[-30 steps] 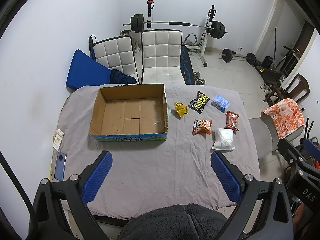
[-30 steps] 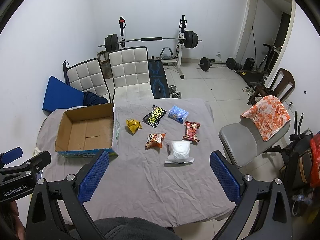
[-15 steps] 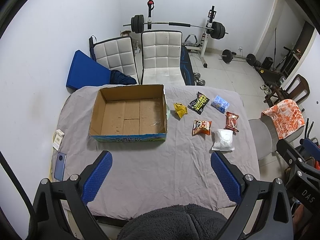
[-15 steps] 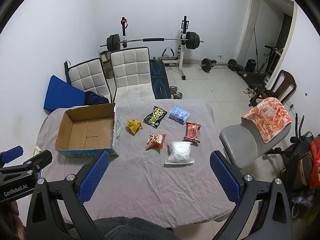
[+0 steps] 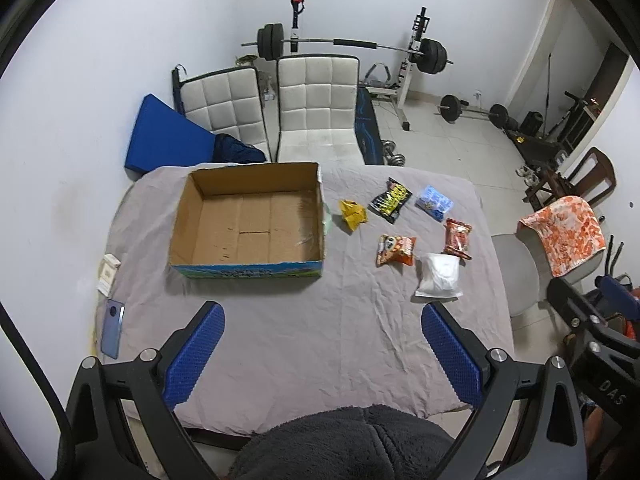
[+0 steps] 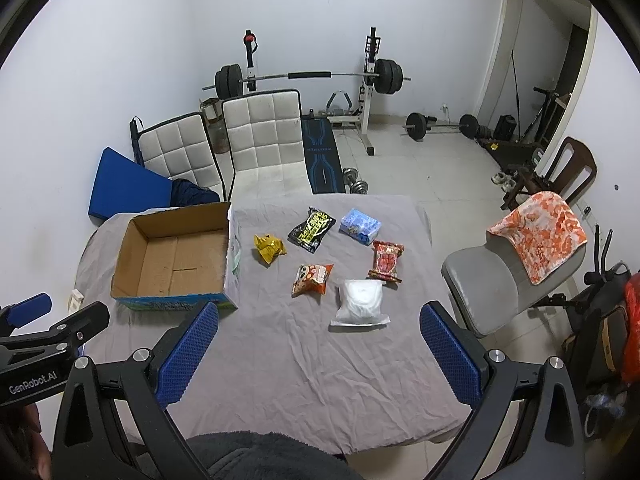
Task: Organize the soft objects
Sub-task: 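Grasp the white pouch with the right tool while the left grasps the orange panda bag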
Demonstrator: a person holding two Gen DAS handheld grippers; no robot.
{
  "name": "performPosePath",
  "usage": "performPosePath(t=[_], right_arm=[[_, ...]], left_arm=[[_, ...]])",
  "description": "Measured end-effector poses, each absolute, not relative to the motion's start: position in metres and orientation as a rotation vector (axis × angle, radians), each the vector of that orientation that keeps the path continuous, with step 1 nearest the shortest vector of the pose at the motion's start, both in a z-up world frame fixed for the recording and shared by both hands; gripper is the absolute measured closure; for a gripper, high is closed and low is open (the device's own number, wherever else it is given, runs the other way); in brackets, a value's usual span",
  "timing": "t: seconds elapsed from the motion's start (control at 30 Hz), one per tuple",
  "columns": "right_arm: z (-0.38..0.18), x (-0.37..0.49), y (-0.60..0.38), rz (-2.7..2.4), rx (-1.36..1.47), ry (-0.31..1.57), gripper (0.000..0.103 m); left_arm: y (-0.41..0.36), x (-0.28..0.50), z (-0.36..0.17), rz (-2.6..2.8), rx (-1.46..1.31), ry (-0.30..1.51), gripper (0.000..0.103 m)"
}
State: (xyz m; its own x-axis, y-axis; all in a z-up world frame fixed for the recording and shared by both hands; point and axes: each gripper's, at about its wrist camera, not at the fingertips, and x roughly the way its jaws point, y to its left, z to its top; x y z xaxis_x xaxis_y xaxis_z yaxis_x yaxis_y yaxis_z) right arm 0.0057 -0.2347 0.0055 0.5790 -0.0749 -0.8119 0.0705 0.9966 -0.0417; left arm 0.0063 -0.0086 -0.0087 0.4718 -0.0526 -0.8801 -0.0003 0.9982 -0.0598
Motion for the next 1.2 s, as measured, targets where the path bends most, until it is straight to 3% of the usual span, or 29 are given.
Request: performPosePath(t=[0.23,0.4,0.63,0.83,0.9,1.2], right_arm=[[-0.029,0.031,-0.269,-0.110,0.051,1.028,0.000],[-0.088,0.075,-0.306,-0.139,0.063,1.127,0.000],[-0.252,0.168,-0.362,-0.111,0.110,1.388,0.000],[-0.354,0.214,-0.383,-0.123,0.135,1.502,0.000],[-0.375,0.224,-0.385,-0.129,0.146,1.522,0.000],[-0.445,0.250,-0.393,-0.144,0.210,1.639,0.001]], left_arm=[[-0.030,0.023,-0.023,-0.075,-0.043,1.078,0.002],[-0.057,0.064,-0.059,-0.093,0.006,1.092,0.002],[-0.101,0.151,-0.159,-0.081,0.112,1.199,0.002],[-0.136,0.220,-0.256,-0.116,0.113,1.349,0.002],[-0.148,0.237,-0.285,-0.134,0.120,1.407,0.008],[-0.188,0.292,-0.366,-0.210,0.082,1.599,0.009]])
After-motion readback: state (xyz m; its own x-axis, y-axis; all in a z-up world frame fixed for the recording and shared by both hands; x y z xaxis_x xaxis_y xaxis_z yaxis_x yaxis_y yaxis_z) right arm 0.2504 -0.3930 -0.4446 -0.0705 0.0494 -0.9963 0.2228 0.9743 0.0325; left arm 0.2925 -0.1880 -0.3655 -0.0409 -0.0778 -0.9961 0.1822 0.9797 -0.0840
